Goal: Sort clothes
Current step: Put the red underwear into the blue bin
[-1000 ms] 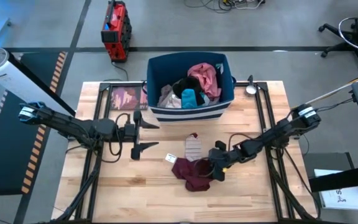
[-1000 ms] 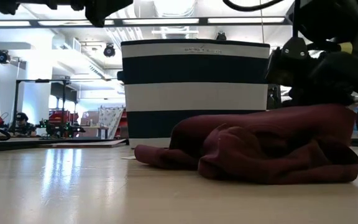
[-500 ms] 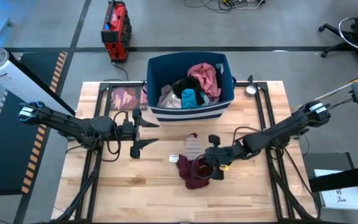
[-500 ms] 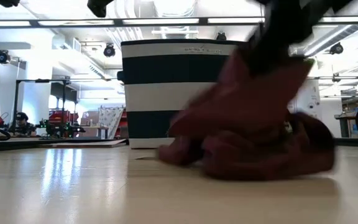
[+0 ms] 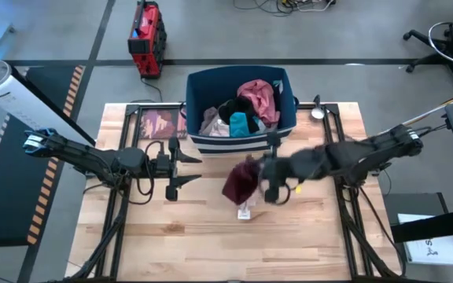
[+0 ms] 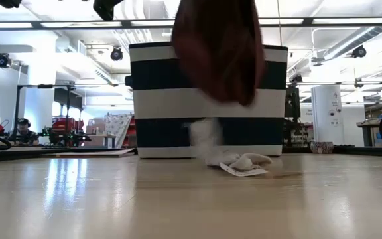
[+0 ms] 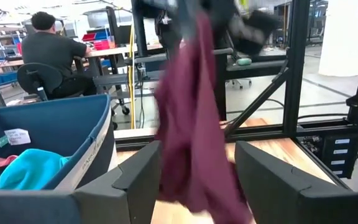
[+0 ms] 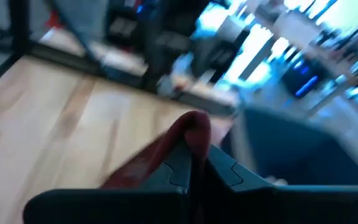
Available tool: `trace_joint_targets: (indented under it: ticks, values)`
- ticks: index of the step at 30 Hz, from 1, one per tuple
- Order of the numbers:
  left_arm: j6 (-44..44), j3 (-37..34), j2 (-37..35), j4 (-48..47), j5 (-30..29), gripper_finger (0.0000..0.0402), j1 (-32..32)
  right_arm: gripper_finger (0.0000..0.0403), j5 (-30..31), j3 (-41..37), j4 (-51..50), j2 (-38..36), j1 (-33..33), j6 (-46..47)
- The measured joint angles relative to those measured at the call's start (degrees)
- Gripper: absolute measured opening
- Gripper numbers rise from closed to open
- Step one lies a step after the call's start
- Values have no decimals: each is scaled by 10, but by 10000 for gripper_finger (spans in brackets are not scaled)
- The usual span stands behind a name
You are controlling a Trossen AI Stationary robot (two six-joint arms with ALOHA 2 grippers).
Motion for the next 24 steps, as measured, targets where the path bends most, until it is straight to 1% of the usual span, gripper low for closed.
trace_joint_targets:
  ticks: [5, 9, 14, 16, 19, 22, 24]
  values:
    - [0, 0, 0, -5, 0, 184, 0, 0, 12, 92, 0, 0, -44, -71]
    - [8, 0, 2, -6, 0, 178, 0, 0, 41, 144, 22, 0, -94, -125]
    - [18, 0, 11, -6, 0, 170, 0, 0, 37, 189, 87, 9, -174, -177]
    - [18, 0, 17, -6, 0, 168, 0, 0, 27, 211, 116, 21, -210, -185]
    - [18, -1, 26, -5, 0, 164, 0, 0, -16, 245, 130, 43, -263, -172]
    - [18, -1, 34, -5, 0, 161, 0, 0, -58, 284, 130, 79, -307, -148]
    - [22, -1, 38, -4, 0, 159, 0, 0, -74, 311, 124, 107, -332, -138]
